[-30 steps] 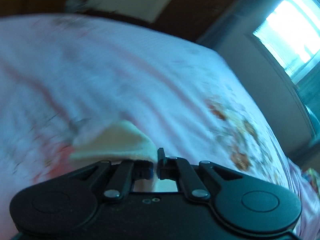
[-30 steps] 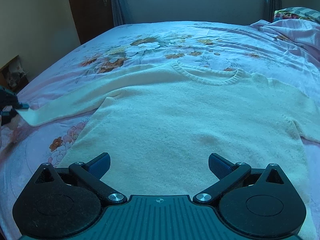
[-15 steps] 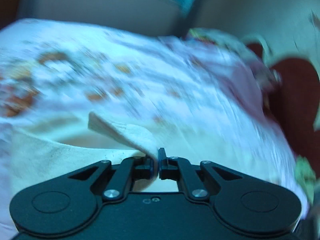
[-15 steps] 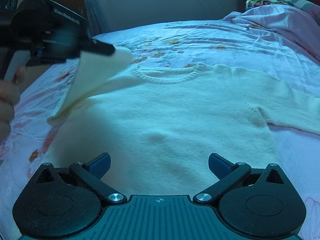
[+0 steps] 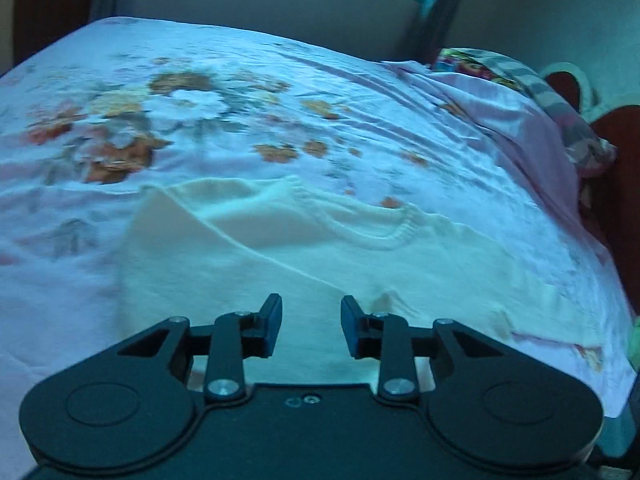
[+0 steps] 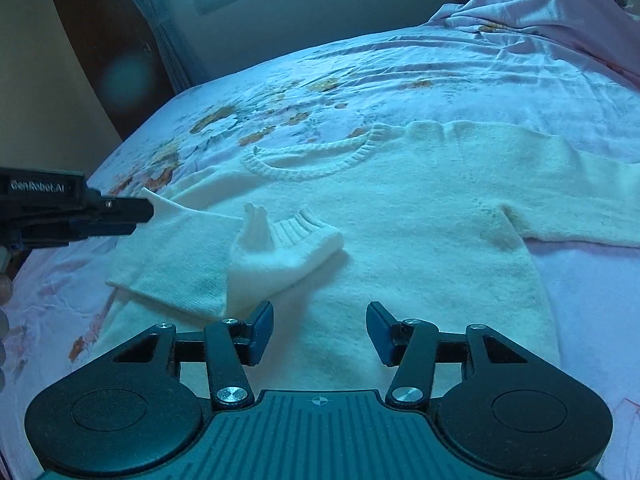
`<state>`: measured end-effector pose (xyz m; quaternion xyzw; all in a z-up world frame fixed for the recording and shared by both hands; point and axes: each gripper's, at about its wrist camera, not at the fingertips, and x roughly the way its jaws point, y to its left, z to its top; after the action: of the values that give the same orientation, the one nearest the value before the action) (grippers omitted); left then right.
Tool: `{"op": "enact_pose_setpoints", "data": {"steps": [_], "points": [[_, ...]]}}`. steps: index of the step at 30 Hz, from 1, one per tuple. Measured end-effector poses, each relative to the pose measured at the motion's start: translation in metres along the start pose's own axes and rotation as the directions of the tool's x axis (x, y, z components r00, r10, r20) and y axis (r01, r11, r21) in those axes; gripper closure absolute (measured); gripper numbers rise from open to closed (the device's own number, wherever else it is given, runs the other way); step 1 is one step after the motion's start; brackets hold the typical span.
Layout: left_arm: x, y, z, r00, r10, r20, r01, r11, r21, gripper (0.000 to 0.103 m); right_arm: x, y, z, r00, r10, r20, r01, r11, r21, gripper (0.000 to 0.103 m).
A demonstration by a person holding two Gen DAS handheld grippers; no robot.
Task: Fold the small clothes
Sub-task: 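Lift the sleeve with the left gripper and lay it across the sweater body, then grasp the other sleeve cuff with the right gripper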
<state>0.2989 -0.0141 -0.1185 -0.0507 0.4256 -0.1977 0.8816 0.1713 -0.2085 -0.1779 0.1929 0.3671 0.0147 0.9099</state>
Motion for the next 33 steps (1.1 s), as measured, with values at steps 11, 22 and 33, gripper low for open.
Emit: {"op": "enact_pose_setpoints", "data": {"steps": [11,22,33], "points": [[0.014,0.048,-0.015,0.996,0.083,-0.028,-0.085,0.992,-0.093,0.073,0.071,0.048,0.034,0.994,-0.098,-0.049,0.09,0.986,-0.141,0.051],[0.035,0.024,-0.033,0.998,0.055,-0.041,-0.057,0.997,-0.044,0.071,-0.001,-0.02,0.002,0.994,-0.112,0.012,0.111,0.994,0.017,0.101],[0.029,0.023,-0.037,0.995,0.089,-0.042,-0.089,0.996,-0.015,0.071,-0.001,-0.066,0.003,0.999,0.043,0.004,-0.043,0.971,0.236,0.064]]}}
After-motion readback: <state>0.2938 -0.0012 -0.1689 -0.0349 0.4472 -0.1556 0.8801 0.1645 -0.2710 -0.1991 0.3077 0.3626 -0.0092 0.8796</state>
